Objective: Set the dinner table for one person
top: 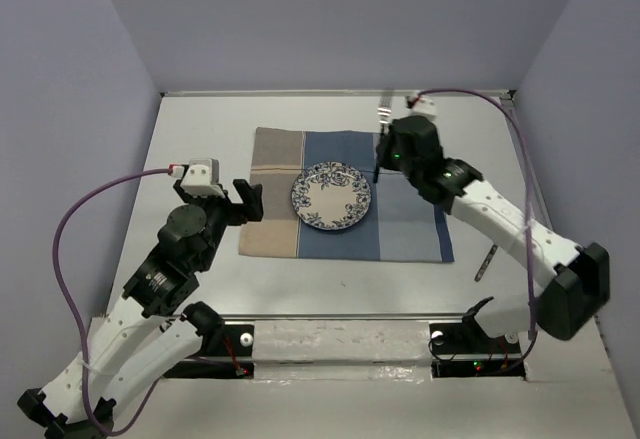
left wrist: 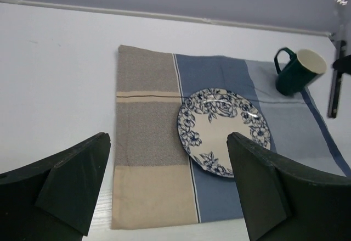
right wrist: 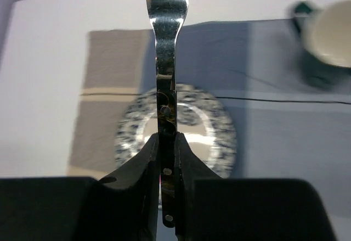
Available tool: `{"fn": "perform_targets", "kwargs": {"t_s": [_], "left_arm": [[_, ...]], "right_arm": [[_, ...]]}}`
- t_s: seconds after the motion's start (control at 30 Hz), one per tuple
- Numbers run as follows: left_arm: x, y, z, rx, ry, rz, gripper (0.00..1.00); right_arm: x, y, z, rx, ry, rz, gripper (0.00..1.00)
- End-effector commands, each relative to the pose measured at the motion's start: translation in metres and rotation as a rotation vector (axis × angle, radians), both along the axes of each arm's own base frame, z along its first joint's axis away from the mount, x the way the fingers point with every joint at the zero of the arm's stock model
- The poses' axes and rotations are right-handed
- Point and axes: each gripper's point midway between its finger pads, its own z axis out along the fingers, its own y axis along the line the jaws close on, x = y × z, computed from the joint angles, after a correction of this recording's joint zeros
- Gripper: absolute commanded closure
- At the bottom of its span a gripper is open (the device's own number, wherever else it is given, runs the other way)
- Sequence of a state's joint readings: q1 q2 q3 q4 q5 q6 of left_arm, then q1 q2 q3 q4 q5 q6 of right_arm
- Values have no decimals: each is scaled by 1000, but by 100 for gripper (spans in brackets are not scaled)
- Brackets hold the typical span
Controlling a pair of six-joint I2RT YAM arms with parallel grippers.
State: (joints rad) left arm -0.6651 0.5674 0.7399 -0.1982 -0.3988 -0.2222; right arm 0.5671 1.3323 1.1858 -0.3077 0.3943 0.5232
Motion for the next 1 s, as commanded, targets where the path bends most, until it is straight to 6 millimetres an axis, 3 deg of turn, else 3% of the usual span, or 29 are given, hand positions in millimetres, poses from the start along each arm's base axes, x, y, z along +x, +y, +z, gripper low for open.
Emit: {"fn": "perform_targets", "kwargs": {"t_s": [0.0,0.13,0.17,0.2,0.3,0.43,0.57,0.73,0.97], "left_arm": [[8,21,11,-37,-44,111,1],[7,29,17,-57,-68,138,1],[7,31,18,-63,-74,145,1],[8,31,18,-63,-75,145,1],[10,26,15,-58,-61,127,1],[12,21,11,-54,-46,107,1],[12,19,11,-57,-47,98,1],[12,18,11,-59,-46,91,1],[12,17,10,-59,-43,87,1]], "right_arm": [[21,122,1,15,-27,144,100],[27,228,-22,73,20,268,100],[31,240,-29,93,36,276,100],[36,264,-44,112,57,285,100],[29,290,-73,90,103,275,100],[26,307,-120,121,174,215,100],[18,307,-145,121,222,188,100],[7,301,-172,124,286,170,100],[-6,297,-193,116,339,161,100]]}}
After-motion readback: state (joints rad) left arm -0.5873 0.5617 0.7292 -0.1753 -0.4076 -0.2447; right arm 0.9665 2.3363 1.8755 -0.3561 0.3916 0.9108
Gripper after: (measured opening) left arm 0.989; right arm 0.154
